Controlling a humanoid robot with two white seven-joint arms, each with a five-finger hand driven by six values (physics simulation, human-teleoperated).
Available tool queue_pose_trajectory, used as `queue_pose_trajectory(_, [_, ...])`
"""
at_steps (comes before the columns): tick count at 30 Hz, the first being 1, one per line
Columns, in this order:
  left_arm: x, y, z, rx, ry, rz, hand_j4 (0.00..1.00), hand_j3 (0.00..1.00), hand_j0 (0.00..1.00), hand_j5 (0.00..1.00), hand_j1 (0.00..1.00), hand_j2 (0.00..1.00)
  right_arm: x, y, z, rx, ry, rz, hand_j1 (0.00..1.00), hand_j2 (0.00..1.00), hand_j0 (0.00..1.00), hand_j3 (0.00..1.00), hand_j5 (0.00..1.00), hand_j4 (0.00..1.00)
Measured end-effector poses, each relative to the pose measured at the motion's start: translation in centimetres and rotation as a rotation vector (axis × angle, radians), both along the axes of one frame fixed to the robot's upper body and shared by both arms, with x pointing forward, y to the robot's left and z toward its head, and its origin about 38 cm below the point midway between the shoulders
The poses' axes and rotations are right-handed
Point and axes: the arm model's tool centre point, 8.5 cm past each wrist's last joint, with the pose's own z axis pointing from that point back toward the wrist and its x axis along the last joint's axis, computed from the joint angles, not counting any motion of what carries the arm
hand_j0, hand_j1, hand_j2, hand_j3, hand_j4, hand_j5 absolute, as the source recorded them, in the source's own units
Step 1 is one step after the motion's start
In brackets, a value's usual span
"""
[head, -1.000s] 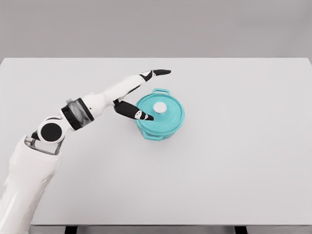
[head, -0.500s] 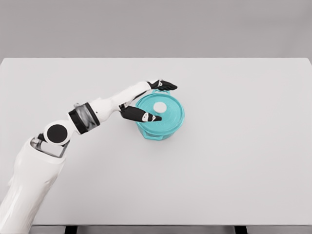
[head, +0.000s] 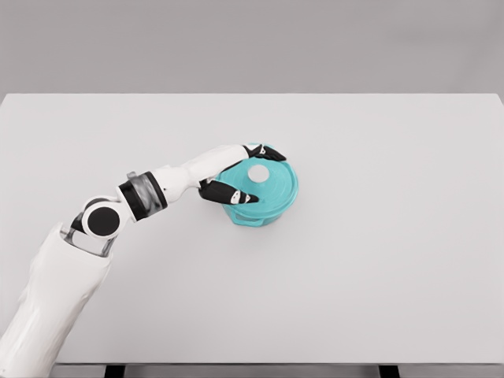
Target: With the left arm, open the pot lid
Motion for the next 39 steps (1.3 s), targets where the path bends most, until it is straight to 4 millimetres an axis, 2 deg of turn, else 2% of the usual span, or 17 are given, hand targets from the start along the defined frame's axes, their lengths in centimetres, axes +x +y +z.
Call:
queue_pose_trajectory(8, [0.9, 0.0, 1.0, 0.033, -0.051, 0.003, 0.78, 0.78, 0.78, 0.78, 0.78, 0.78, 0.0, 0.0, 0.0, 0.000, 0.000, 0.000, 1.00, 1.00, 1.00, 1.00, 1.00, 1.00])
queue_pose_trajectory(11, [1.0, 0.0, 0.9, 0.037, -0.046, 0.006, 0.75, 0.75, 0.75, 0.75, 0.75, 0.75, 0.0, 0.0, 0.0, 0.000, 0.000, 0.000, 1.00, 1.00, 1.00, 1.00, 1.00, 1.00])
queue_pose_trajectory(26, [1.2, 0.2, -0.3, 0.046, -0.015, 0.013, 0.77, 0.77, 0.77, 0.77, 0.77, 0.77, 0.0, 0.0, 0.0, 0.000, 0.000, 0.000, 1.00, 1.00, 1.00, 1.00, 1.00, 1.00])
queue_pose_trajectory(39, [1.2, 0.0, -0.4, 0.042, -0.008, 0.014, 0.69, 0.69, 0.69, 0.69, 0.69, 0.69, 0.0, 0.0, 0.0, 0.000, 0.000, 0.000, 1.00, 1.00, 1.00, 1.00, 1.00, 1.00])
